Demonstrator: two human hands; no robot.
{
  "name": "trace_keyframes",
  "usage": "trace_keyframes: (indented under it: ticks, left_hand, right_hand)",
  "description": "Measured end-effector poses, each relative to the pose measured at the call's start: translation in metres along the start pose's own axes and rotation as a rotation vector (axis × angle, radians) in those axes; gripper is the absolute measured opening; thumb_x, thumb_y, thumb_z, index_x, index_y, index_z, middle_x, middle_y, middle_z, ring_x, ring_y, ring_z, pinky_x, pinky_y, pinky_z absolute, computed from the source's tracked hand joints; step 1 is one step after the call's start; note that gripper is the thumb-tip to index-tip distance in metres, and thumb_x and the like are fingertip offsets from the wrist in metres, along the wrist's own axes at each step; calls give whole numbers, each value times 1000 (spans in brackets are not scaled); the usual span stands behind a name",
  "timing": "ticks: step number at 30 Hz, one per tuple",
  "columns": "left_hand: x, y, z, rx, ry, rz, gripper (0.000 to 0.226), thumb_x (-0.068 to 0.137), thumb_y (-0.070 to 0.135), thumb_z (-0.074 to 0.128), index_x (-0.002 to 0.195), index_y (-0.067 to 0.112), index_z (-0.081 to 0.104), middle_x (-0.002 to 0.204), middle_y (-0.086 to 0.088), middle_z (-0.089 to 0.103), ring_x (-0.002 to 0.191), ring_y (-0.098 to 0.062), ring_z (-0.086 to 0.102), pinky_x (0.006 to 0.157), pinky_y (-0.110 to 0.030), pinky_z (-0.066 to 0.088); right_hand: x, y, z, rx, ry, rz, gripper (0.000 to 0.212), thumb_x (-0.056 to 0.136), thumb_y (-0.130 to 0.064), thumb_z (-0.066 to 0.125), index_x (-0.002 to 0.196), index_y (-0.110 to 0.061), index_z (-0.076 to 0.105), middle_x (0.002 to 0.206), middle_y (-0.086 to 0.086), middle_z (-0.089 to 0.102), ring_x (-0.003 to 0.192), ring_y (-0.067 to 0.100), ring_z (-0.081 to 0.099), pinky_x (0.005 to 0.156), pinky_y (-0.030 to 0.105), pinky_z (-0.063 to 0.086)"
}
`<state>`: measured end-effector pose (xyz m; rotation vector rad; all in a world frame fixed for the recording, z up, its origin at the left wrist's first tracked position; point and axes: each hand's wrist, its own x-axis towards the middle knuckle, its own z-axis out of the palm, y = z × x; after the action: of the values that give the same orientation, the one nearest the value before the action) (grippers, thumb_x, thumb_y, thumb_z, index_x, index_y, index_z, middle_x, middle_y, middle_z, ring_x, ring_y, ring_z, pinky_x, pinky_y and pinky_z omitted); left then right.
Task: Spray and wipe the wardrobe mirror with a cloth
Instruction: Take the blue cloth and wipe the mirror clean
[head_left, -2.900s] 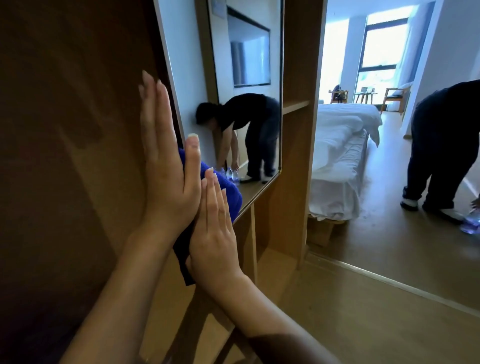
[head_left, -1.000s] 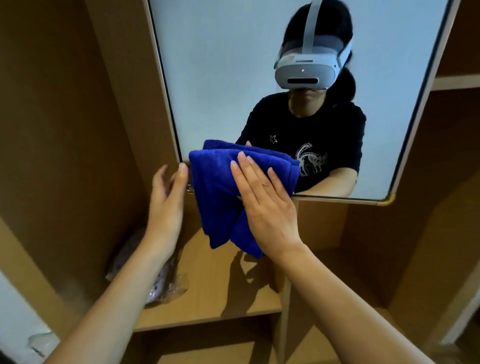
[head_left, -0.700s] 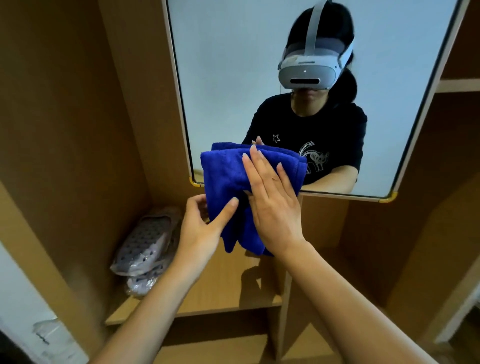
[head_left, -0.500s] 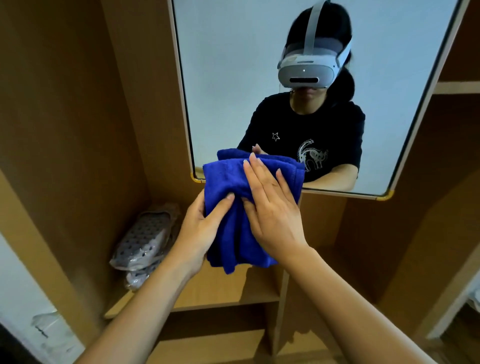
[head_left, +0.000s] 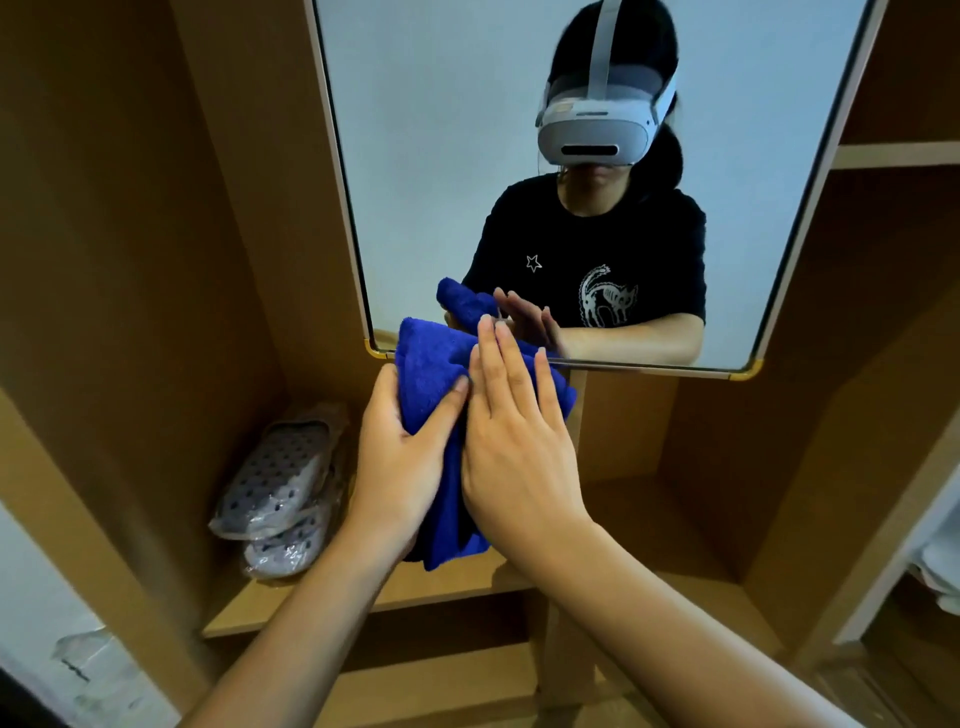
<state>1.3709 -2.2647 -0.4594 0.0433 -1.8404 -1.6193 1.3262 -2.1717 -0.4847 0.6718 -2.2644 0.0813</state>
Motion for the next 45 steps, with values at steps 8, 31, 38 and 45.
trace_keyframes:
  ticks: [8, 31, 38, 45]
  left_hand:
    - [-3, 1, -28, -409, 29, -495, 19, 92, 28, 60, 98, 12, 68, 86, -6, 76, 78, -20, 73, 53, -24, 56]
    - [58, -2, -47, -556, 11, -859, 22, 99, 15, 42, 111, 6, 58, 107, -18, 69, 72, -29, 72, 63, -38, 58]
    - [43, 32, -30, -775, 154, -690, 43, 102, 0, 12, 137, -4, 36, 124, -32, 49, 124, -42, 46, 101, -45, 33]
    - [53, 21, -32, -964, 77, -802, 44, 102, 10, 19, 140, -9, 31, 95, -41, 49, 111, -51, 47, 96, -54, 31]
  right_hand:
    - [-39, 9, 6, 730, 129, 212, 45, 98, -42, 41, 132, -15, 53, 135, -3, 53, 128, 10, 44, 108, 31, 38]
    - [-26, 37, 23, 2502, -463, 1386, 37, 101, -22, 44, 135, -11, 52, 104, 16, 68, 79, 25, 69, 51, 31, 58]
    - [-9, 16, 15, 2777, -111, 1465, 11, 89, -3, 57, 99, -7, 61, 97, 21, 62, 82, 26, 62, 52, 25, 57]
    - [12, 6, 25, 2503, -81, 1197, 69, 70, -11, 75, 135, -17, 53, 110, 13, 71, 99, 29, 69, 92, 42, 54]
